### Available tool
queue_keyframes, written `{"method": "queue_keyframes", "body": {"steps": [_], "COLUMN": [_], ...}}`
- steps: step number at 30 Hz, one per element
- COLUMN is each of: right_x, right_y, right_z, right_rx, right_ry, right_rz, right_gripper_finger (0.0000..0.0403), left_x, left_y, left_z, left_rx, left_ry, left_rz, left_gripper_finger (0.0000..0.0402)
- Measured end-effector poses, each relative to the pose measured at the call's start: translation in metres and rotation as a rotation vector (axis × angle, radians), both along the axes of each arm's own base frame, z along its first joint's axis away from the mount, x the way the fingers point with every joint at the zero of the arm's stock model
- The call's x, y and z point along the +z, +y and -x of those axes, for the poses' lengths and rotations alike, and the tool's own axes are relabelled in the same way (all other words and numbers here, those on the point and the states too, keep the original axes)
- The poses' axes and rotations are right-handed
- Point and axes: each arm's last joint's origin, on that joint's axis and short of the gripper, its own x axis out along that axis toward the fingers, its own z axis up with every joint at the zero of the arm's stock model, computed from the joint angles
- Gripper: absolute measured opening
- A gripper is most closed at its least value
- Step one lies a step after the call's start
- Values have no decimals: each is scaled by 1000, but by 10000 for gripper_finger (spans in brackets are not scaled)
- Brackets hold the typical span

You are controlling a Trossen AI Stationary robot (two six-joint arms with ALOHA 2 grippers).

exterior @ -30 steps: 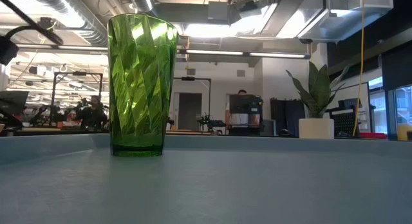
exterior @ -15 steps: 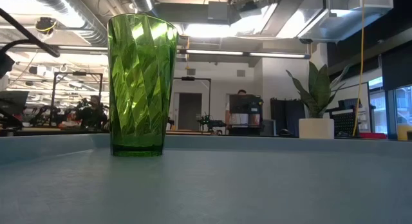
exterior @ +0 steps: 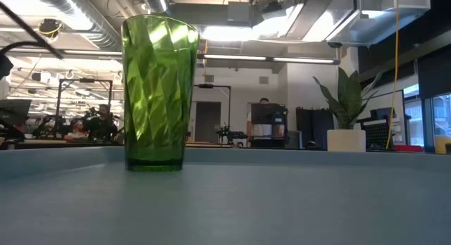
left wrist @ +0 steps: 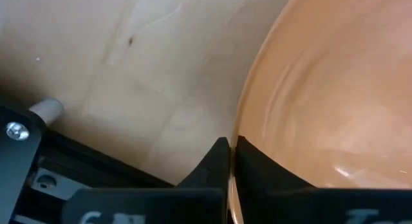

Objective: Pick and place plate/cup/fork/spoon on tray
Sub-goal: Put the orange plate on the center of the gray serving tray

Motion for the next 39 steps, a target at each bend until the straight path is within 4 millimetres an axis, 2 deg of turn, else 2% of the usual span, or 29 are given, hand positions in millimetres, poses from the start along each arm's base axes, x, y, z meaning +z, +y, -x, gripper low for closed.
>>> {"method": "queue_keyframes", "body": {"steps": [5,11,16,25,28,33,39], "right_x": [0,0,0,0,0,0,0], "right_y": [0,0,0,0,0,-1,-2], "right_z": [0,0,0,0,0,0,0], "right_rx": [0,2,3,15,28,14,-5], "right_ry": [0,0,0,-2,-5,-10,-11], "right_rz": [1,2,4,20,39,64,79], "right_gripper_finger": [29,29,29,29,29,29,29], "left_x": [28,77,125,220,240,264,280], "left_y": [1,12,19,40,45,50,50], "left_z": [0,9,13,19,11,-15,-67], "left_rx": [6,16,40,205,235,238,154], "left_ry": [-60,-54,-112,-409,-481,-542,-548], "left_rz": [53,-2,-26,-51,-43,-101,-184], "left_gripper_finger": [3,2,2,1,1,1,1]}}
